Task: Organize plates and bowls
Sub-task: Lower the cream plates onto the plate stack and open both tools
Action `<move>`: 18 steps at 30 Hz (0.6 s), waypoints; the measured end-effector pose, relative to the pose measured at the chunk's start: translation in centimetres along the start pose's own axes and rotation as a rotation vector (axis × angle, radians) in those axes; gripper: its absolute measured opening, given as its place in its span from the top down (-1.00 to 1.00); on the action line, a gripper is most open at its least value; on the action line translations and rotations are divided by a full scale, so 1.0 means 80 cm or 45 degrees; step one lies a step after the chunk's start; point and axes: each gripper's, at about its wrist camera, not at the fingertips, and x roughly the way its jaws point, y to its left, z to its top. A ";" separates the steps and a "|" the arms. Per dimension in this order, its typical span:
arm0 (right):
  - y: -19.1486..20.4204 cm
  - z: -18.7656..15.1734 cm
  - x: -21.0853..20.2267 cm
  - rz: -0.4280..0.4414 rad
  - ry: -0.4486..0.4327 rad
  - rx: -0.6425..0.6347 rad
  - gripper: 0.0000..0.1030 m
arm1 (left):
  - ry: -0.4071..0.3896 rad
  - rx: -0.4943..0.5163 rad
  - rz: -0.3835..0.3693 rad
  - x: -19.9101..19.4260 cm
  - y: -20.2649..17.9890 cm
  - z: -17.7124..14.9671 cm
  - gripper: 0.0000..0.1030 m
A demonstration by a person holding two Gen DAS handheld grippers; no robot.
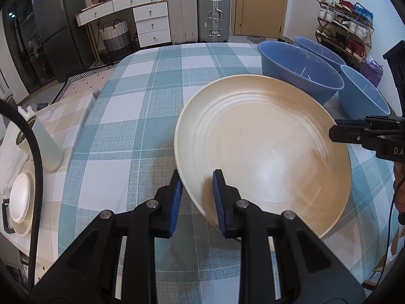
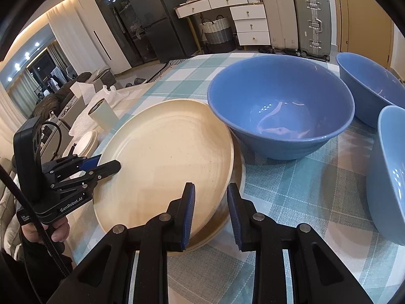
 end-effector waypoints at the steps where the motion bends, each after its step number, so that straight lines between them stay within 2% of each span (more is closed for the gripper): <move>1: -0.001 -0.002 0.001 -0.004 0.002 -0.001 0.47 | 0.003 0.008 0.003 0.001 -0.002 0.000 0.60; 18: 0.000 -0.008 0.017 -0.015 0.044 -0.007 0.46 | 0.023 0.070 0.021 0.012 -0.007 -0.006 0.57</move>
